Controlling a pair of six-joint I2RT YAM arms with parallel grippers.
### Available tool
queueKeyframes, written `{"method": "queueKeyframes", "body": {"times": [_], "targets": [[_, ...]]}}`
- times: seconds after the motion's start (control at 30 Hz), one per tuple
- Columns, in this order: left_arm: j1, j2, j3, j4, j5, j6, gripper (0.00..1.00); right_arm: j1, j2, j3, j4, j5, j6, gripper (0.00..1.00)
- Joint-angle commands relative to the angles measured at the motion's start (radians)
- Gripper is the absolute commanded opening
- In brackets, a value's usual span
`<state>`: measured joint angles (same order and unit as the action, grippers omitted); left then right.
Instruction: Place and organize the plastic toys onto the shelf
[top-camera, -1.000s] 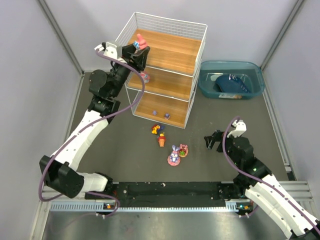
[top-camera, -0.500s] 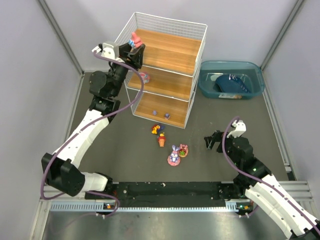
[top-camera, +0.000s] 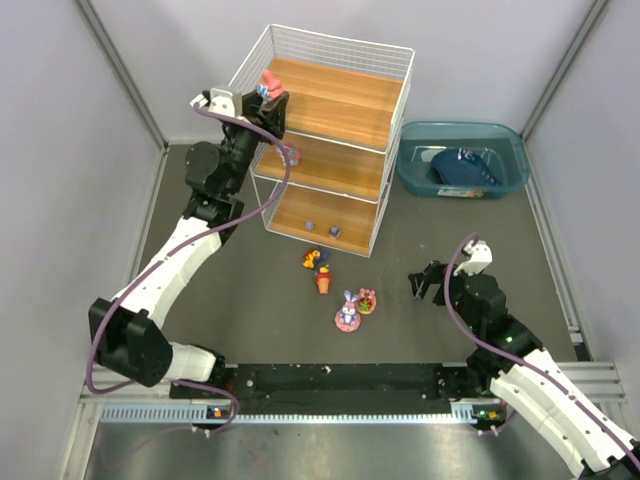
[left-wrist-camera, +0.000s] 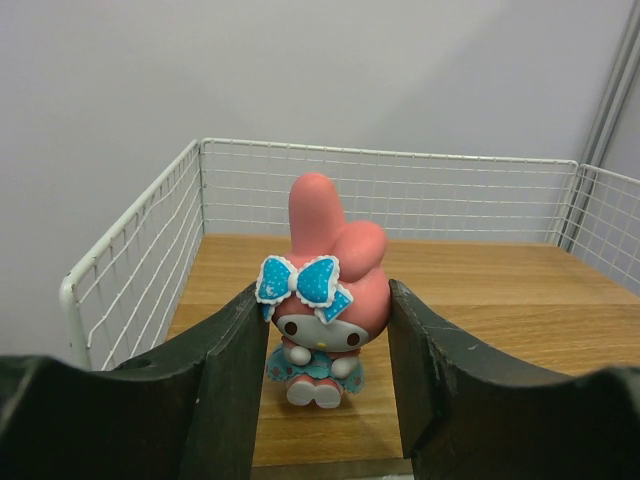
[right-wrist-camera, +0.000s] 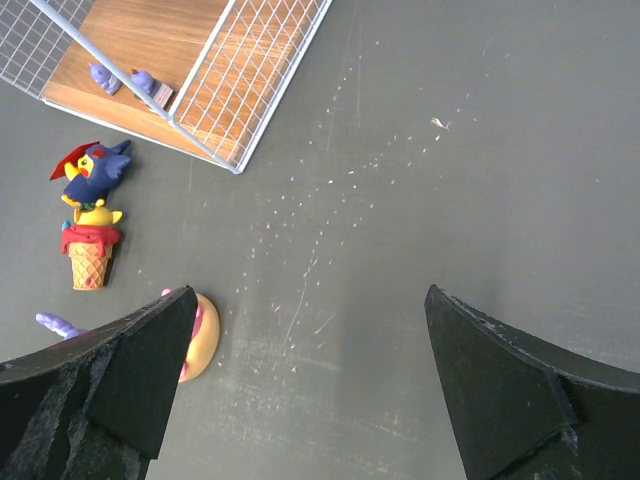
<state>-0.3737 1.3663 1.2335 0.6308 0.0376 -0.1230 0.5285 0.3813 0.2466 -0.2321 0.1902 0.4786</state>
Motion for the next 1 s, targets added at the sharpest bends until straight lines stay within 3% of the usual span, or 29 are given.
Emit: {"method": "queueKeyframes", "body": {"times": [0.0,0.2,0.43,0.6,0.8,0.97], "targets": [[0.007,-0.004,-0.015,0.086,-0.011,0.017,0.0,0.01,-0.005,0.005,0.03,0.005,-0.012,0.99],[0.007,-0.004,-0.035,0.102,-0.016,0.026,0.02,0.01,-0.005,0.003,0.03,0.005,-0.014,0.99],[0.01,0.002,-0.042,0.11,-0.018,0.029,0.21,0.008,-0.005,0.003,0.031,0.006,-0.012,0.99],[0.01,0.004,-0.046,0.11,-0.013,0.028,0.29,0.01,-0.005,0.002,0.031,0.005,-0.012,0.99],[0.012,0.001,-0.045,0.109,-0.011,0.025,0.47,0.01,-0.004,0.003,0.031,0.005,-0.014,0.99],[0.013,-0.001,-0.046,0.109,-0.007,0.017,0.56,0.008,-0.005,0.003,0.03,0.005,-0.012,0.99]]}}
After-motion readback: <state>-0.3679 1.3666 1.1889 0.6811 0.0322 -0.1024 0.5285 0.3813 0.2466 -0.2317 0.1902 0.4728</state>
